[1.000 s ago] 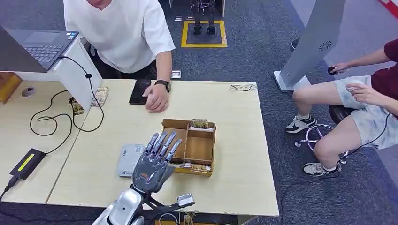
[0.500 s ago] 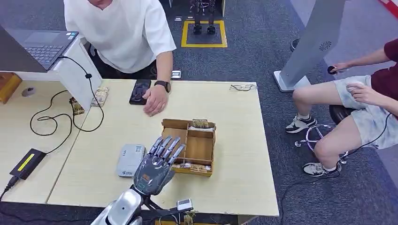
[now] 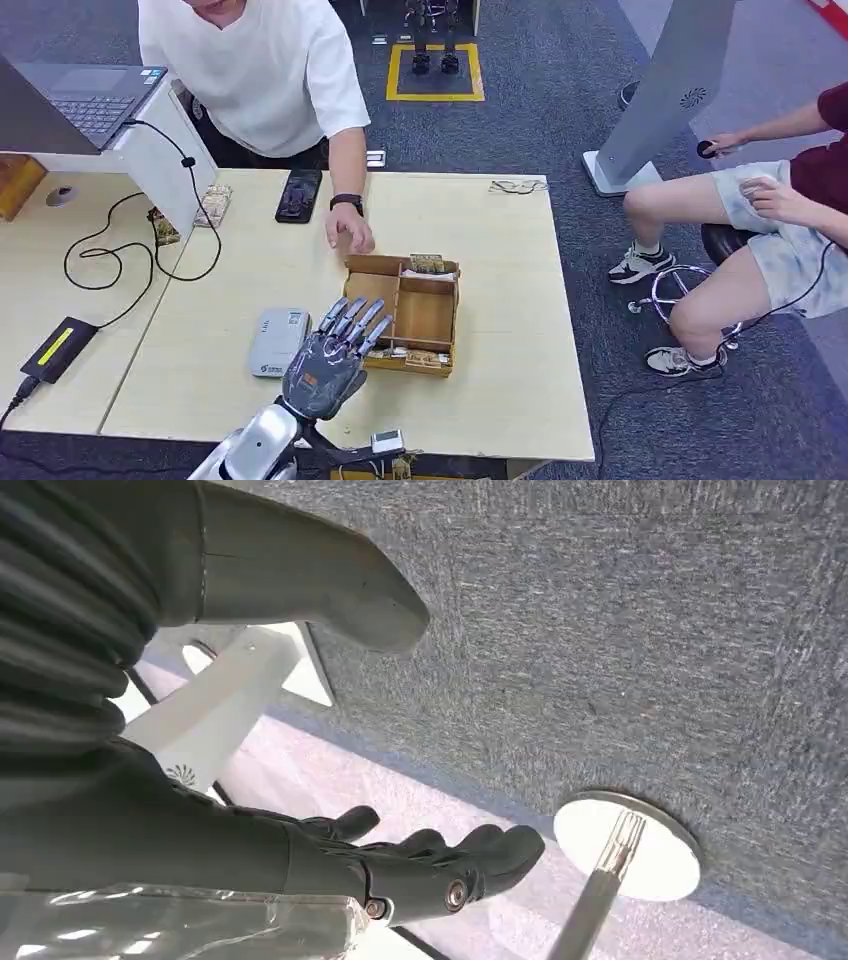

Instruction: Pass the card to the sensor for recognition and then transmit it.

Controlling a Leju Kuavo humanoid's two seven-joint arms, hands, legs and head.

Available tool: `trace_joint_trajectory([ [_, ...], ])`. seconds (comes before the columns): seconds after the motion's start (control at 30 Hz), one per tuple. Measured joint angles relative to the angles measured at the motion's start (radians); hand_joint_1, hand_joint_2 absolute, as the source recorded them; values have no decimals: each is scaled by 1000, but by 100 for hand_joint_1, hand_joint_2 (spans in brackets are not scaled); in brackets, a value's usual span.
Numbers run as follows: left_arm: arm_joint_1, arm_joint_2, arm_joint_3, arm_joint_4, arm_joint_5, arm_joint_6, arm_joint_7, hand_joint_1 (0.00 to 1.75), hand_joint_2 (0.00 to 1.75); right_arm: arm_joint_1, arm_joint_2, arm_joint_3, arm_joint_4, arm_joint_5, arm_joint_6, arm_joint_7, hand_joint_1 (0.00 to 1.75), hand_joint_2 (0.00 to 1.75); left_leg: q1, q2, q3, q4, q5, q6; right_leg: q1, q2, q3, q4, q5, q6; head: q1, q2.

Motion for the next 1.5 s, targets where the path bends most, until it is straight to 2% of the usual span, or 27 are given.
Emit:
trace_joint_trajectory([
  [0.2, 0, 5, -1, 0, 23, -6, -19, 0, 175, -3, -7, 1, 10, 0, -8, 0, 0, 175, 0, 0, 0, 0, 0, 0, 0, 0, 0, 0, 0, 0, 0, 0],
  [0.23, 0, 5, -1, 0, 24, -7, -19, 7, 175, -4, -7, 1, 11, 0, -10, 0, 0, 175, 0, 0, 0, 0, 0, 0, 0, 0, 0, 0, 0, 0, 0, 0],
  [0.27, 0, 5, -1, 0, 24, -7, -19, 47, 175, -4, -8, 1, 13, 0, -10, 0, 0, 175, 0, 0, 0, 0, 0, 0, 0, 0, 0, 0, 0, 0, 0, 0],
  [0.3, 0, 6, -1, 0, 24, -7, -19, 162, 175, -5, -8, 1, 14, 0, -10, 0, 0, 175, 0, 0, 0, 0, 0, 0, 0, 0, 0, 0, 0, 0, 0, 0],
  [0.33, 0, 7, -1, 0, 24, -7, -19, 175, 175, -5, -9, 1, 15, 0, -10, 0, 0, 175, 0, 0, 0, 0, 0, 0, 0, 0, 0, 0, 0, 0, 0, 0],
  [0.53, 0, 13, -3, 0, 24, -28, -25, 175, 175, -6, -13, 1, 21, 0, -13, 0, 0, 175, 0, 0, 0, 0, 0, 0, 0, 0, 0, 0, 0, 0, 0, 0],
  [0.87, -11, 30, -24, 9, 48, -137, -37, 175, 175, -7, -14, 7, 23, 0, -13, 13, 0, 175, 0, 0, 0, 0, 0, 0, 0, 0, 0, 0, 0, 0, 0, 0],
  [1.0, -24, 38, -34, 16, 57, -157, -37, 175, 175, -8, -14, 12, 24, 0, -16, 18, 0, 175, 0, 0, 1, 0, 0, 0, 0, 0, 1, 0, 0, 0, 0, 0],
  [1.37, -29, 57, -49, 20, 65, -163, -37, 175, 175, -8, -14, 17, 27, 0, -16, 12, 0, 175, 0, 0, 2, 0, 0, 0, 0, 0, 2, 0, 0, 0, 0, 0],
  [1.5, -26, 58, -49, 20, 78, -124, -38, 175, 175, -7, -14, 17, 27, 0, -16, 12, 0, 175, 0, 0, 2, 0, 0, 0, 0, 0, 2, 0, 0, 0, 0, 0],
])
